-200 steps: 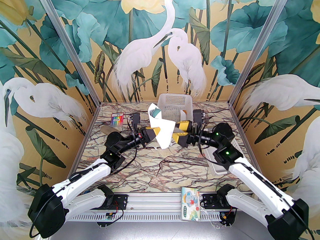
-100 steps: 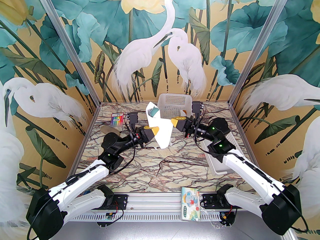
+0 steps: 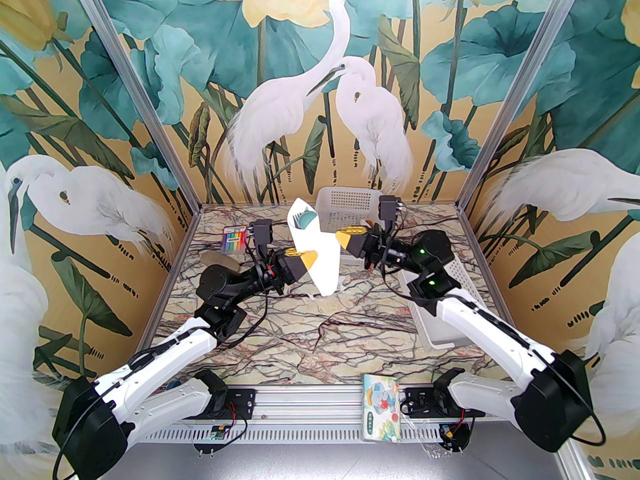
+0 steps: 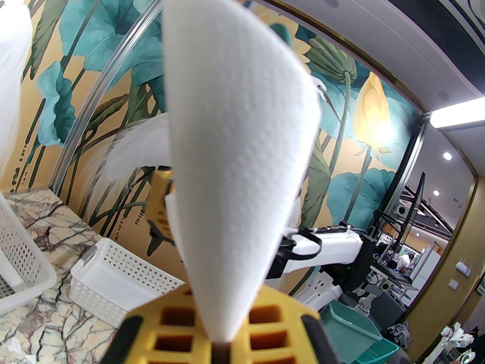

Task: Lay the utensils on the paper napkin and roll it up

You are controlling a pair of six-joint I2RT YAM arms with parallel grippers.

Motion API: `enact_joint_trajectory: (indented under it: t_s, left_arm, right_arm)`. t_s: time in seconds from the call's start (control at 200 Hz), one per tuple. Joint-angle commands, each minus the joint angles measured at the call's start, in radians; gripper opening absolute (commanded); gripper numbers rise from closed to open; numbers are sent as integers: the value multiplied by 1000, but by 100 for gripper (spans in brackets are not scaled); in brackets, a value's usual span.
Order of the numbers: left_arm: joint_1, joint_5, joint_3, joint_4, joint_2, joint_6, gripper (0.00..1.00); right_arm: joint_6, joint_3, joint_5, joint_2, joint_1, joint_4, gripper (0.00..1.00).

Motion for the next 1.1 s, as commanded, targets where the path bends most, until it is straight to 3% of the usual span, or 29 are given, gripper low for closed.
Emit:
enact_joint_trajectory:
  t_s: [0.0,0.92,0.965,1.095]
  left_arm:
    - [-1,47,40,98,7,-16,0]
    - [-1,-11,49,159,58,13,0]
    - [-1,-14,45,163,62,13,0]
    - [-1,-32,31,153,59,14,0]
  right_arm:
    - [21,42,4,41,21,55,0]
    - [39,122,29,203,175,138,0]
    - [42,121,32,205,176,138,10]
    - [3,114,51,186,174,71,24]
